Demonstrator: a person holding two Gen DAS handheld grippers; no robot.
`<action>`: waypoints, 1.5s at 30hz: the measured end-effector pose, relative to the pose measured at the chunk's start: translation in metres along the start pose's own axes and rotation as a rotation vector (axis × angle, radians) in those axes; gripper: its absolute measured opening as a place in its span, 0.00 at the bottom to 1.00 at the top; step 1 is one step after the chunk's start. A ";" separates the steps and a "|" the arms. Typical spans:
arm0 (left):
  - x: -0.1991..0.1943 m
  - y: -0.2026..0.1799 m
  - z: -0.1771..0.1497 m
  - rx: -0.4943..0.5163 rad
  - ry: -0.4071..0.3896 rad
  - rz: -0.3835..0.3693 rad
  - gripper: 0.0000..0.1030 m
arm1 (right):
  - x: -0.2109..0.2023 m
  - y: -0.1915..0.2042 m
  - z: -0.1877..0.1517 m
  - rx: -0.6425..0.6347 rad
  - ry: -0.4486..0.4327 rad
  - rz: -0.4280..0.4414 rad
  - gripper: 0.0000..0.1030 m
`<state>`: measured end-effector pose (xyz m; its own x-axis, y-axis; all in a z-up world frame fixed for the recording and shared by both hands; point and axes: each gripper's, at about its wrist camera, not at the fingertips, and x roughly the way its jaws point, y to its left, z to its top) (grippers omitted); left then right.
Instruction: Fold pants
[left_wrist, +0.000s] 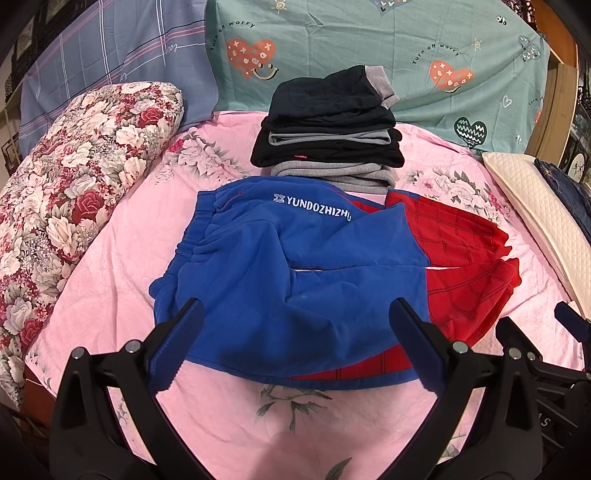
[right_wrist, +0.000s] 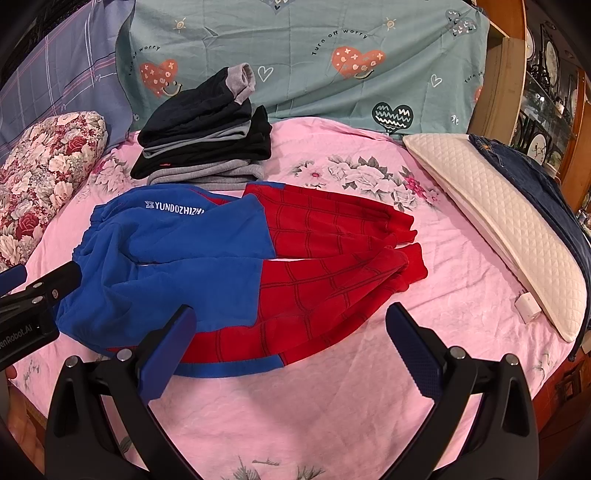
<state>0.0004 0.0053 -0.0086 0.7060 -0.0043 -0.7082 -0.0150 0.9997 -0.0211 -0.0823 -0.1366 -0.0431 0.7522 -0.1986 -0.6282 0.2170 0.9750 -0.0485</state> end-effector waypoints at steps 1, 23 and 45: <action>0.000 0.000 0.000 0.000 0.000 -0.001 0.98 | 0.000 -0.002 0.001 0.000 0.000 0.000 0.99; 0.135 0.196 -0.032 -0.639 0.450 -0.362 0.96 | 0.025 -0.014 -0.010 0.022 0.085 0.020 0.99; 0.161 0.195 -0.007 -0.537 0.475 -0.307 0.12 | 0.026 -0.034 -0.006 0.064 0.087 0.003 0.99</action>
<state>0.1064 0.1993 -0.1318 0.3572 -0.4108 -0.8389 -0.2943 0.8029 -0.5185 -0.0737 -0.1745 -0.0623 0.6964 -0.1841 -0.6936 0.2565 0.9665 0.0011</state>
